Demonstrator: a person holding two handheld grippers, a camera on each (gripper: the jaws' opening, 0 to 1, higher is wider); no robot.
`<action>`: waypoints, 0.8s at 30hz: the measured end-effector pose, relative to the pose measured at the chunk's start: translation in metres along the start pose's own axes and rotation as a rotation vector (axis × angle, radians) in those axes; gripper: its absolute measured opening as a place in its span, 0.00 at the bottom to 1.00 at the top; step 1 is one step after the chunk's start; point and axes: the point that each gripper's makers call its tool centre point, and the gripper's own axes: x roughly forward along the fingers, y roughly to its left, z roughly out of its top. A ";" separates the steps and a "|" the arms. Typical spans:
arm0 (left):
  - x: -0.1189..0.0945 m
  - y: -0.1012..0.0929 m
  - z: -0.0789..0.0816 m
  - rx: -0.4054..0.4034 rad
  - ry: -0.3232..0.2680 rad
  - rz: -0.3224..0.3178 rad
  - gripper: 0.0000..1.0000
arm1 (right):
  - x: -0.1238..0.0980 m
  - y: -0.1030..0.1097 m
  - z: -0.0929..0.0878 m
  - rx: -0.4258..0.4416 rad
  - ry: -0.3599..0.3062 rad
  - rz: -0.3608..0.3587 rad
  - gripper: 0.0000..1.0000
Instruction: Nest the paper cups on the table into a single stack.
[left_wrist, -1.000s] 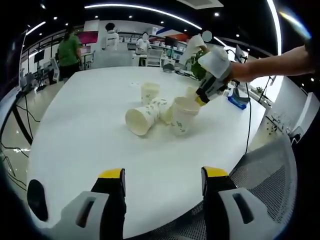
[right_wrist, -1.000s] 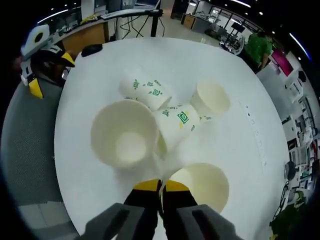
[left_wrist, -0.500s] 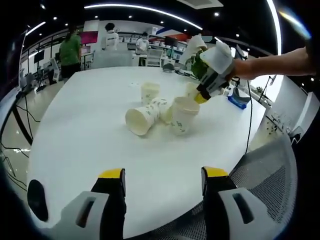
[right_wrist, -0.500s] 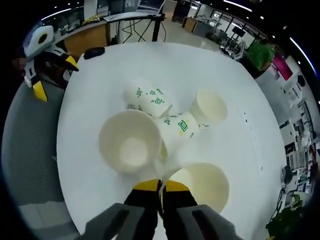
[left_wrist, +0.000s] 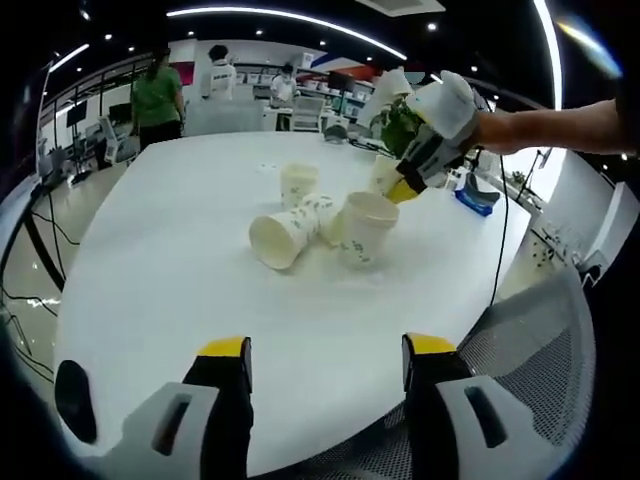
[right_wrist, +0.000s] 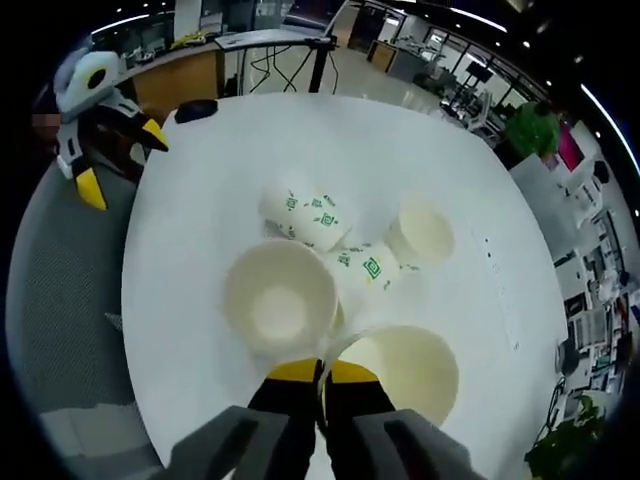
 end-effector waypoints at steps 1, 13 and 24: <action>0.000 0.000 0.000 0.000 0.000 -0.001 0.60 | -0.001 0.001 0.001 -0.006 -0.002 -0.002 0.00; 0.001 -0.002 -0.001 0.004 0.006 -0.005 0.59 | -0.009 -0.008 0.017 -0.081 -0.033 -0.019 0.00; 0.002 -0.003 -0.003 0.014 0.014 -0.010 0.59 | -0.023 -0.006 0.030 -0.128 -0.047 -0.042 0.00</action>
